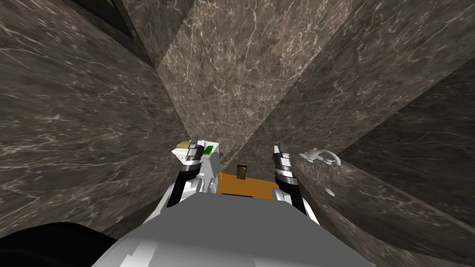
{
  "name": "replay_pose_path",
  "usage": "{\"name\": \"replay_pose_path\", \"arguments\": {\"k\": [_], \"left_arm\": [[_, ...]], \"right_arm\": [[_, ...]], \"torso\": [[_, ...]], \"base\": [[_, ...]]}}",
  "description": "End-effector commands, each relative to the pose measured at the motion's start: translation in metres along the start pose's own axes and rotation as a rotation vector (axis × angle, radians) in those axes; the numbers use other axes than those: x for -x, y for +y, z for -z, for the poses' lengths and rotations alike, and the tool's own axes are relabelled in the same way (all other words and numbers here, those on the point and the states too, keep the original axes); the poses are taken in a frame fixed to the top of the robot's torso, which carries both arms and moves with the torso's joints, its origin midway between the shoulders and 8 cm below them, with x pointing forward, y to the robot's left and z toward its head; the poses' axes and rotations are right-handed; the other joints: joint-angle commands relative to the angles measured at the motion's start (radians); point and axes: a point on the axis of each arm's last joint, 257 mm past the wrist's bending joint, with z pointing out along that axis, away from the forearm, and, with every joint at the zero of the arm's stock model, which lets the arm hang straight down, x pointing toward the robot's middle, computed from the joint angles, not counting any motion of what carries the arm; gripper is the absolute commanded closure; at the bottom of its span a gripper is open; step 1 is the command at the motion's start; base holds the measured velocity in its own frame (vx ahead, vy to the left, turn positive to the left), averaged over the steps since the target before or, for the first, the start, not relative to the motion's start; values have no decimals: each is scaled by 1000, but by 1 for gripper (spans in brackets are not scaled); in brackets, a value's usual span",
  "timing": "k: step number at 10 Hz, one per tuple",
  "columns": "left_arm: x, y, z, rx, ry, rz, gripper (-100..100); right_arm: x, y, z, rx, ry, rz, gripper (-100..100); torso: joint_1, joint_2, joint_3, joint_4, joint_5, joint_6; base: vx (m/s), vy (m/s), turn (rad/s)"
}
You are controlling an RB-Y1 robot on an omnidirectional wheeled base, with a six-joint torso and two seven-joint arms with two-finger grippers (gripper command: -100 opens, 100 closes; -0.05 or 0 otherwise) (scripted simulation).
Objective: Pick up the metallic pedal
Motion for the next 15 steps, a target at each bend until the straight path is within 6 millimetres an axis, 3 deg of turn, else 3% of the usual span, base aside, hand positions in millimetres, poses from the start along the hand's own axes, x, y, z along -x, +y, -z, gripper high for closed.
{"name": "replay_pose_path", "arguments": {"k": [1, 4, 8, 9, 15], "left_arm": [[-2, 6, 1, 17, 34, -24, -100], [1, 29, 5, 88, 84, -79, -100], [20, 76, 18, 240, 97, -140, -100], [20, 76, 18, 240, 97, -140, -100], [60, 145, 52, 492, 60, -193, -100]], "right_arm": [[0, 0, 0, 0, 0, 0, 0], [0, 0, 0, 0, 0, 0, 0], [0, 0, 0, 0, 0, 0, 0], [0, 0, 0, 0, 0, 0, 0], [0, 0, 0, 0, 0, 0, 0]], "torso": [[0, 0, 0, 0, 0, 0], [4, 1, 1, 0, 1, 0], [6, 2, 1, 0, 1, 0], [6, 2, 1, 0, 1, 0], [-1, 1, 0, 0, 0, 0]], "base": [[-8, 17, 83], [-16, 49, 126], [-19, 77, 170], [-16, 51, 69], [3, 27, 118]]}}
